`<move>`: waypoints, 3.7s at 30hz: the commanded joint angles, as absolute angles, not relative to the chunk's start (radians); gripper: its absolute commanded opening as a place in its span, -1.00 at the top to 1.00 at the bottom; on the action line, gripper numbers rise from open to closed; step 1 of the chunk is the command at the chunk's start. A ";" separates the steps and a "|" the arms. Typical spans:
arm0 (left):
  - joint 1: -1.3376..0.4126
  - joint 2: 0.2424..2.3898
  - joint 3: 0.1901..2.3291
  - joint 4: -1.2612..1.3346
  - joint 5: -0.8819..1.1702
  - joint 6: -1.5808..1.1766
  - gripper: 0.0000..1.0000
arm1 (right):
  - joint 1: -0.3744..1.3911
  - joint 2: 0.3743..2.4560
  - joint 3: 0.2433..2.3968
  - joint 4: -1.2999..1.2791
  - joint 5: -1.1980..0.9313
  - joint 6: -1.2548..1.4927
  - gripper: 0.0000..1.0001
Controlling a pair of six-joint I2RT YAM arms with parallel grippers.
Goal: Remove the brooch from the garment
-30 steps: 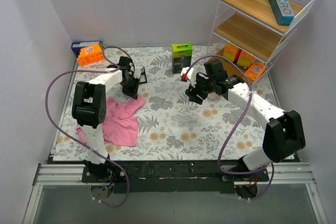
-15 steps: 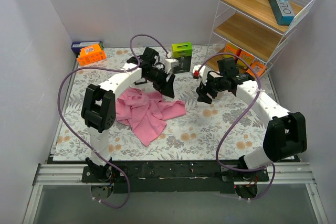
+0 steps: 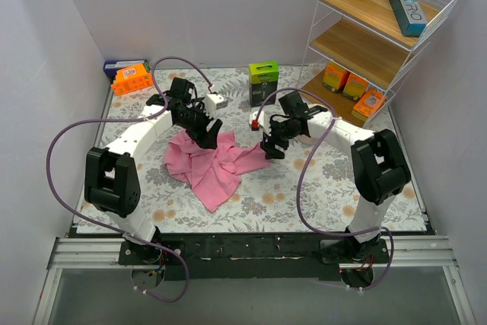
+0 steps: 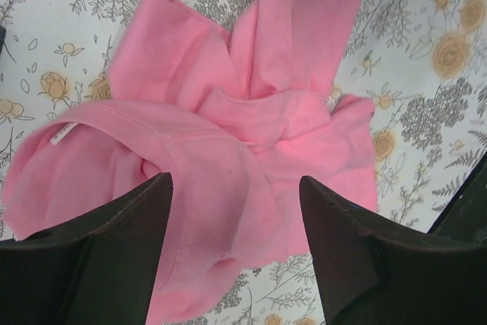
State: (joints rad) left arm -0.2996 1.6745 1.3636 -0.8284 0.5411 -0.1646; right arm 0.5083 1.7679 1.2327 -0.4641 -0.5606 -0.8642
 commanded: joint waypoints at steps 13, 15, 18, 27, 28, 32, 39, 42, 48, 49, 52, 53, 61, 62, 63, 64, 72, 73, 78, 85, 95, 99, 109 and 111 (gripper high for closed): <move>-0.452 1.339 1.003 -0.908 0.643 0.324 -0.20 | 0.552 1.980 1.416 -0.362 -0.525 -0.946 -0.45; -0.491 1.359 0.971 -0.907 0.644 0.380 -0.16 | 0.552 2.016 1.440 -0.376 -0.523 -0.942 -0.34; -0.534 1.368 0.914 -0.878 0.629 0.437 -0.17 | 0.551 2.037 1.462 -0.383 -0.520 -0.936 -0.24; -0.639 1.325 0.692 -0.769 0.519 0.594 -0.26 | 0.551 2.091 1.508 -0.391 -0.517 -0.904 -0.21; -0.644 1.315 0.677 -0.753 0.514 0.601 -0.26 | 0.551 2.094 1.511 -0.390 -0.515 -0.891 -0.20; -0.655 1.290 0.603 -0.661 0.468 0.603 -0.11 | 0.551 2.106 1.514 -0.376 -0.509 -0.868 -0.12; -0.653 1.278 0.584 -0.588 0.416 0.522 1.00 | 0.555 2.111 1.486 -0.362 -0.463 -0.864 0.50; -0.635 1.246 0.632 -0.578 0.373 0.372 1.00 | 0.554 2.080 1.479 -0.388 -0.465 -0.882 0.97; -0.381 1.140 0.931 -0.612 0.336 0.074 1.00 | 0.505 1.905 1.489 -0.474 -0.497 -0.868 0.97; -0.344 1.126 0.974 -0.621 0.324 0.055 1.00 | 0.493 1.878 1.483 -0.485 -0.499 -0.870 0.97; -0.240 1.088 1.126 -0.652 0.270 0.015 1.00 | 0.479 1.761 1.459 -0.489 -0.489 -0.871 0.97; -0.223 1.074 1.147 -0.653 0.252 0.009 1.00 | 0.479 1.709 1.456 -0.492 -0.483 -0.871 0.97; -0.118 1.061 1.302 -0.430 0.019 -0.021 1.00 | 0.468 1.552 1.563 -0.540 -0.353 -0.789 0.97; -0.106 1.071 1.322 -0.401 -0.027 -0.015 1.00 | 0.468 1.543 1.578 -0.546 -0.338 -0.779 0.97; -0.077 1.092 1.345 -0.343 -0.041 -0.009 1.00 | 0.468 1.537 1.592 -0.555 -0.322 -0.766 0.97; -0.060 1.106 1.397 -0.318 -0.055 -0.005 1.00 | 0.468 1.534 1.603 -0.567 -0.286 -0.759 0.97; 0.260 1.247 1.669 -0.192 -0.052 0.009 1.00 | 0.396 1.500 1.758 -0.672 -0.239 -0.686 0.97; 0.271 1.270 1.693 -0.195 -0.051 0.020 1.00 | 0.390 1.494 1.770 -0.669 -0.229 -0.686 0.97; 0.279 1.284 1.755 -0.120 -0.043 0.087 1.00 | 0.380 1.473 1.844 -0.603 -0.201 -0.640 0.97; 0.278 1.373 1.965 -0.132 -0.006 0.037 1.00 | 0.379 1.486 1.940 -0.529 -0.192 -0.578 0.97; 0.278 1.402 2.077 -0.006 0.107 0.037 1.00 | 0.379 1.483 2.094 -0.362 -0.086 -0.621 0.97; 0.278 1.397 2.097 0.064 0.143 0.029 1.00 | 0.379 1.448 2.049 -0.290 -0.051 -0.644 0.97; 0.278 1.338 2.159 -0.023 0.320 0.006 1.00 | 0.374 1.275 1.737 -0.009 -0.103 -0.689 0.97; 0.279 1.332 2.177 -0.054 0.328 0.018 1.00 | 0.374 1.269 1.740 -0.009 -0.103 -0.625 0.97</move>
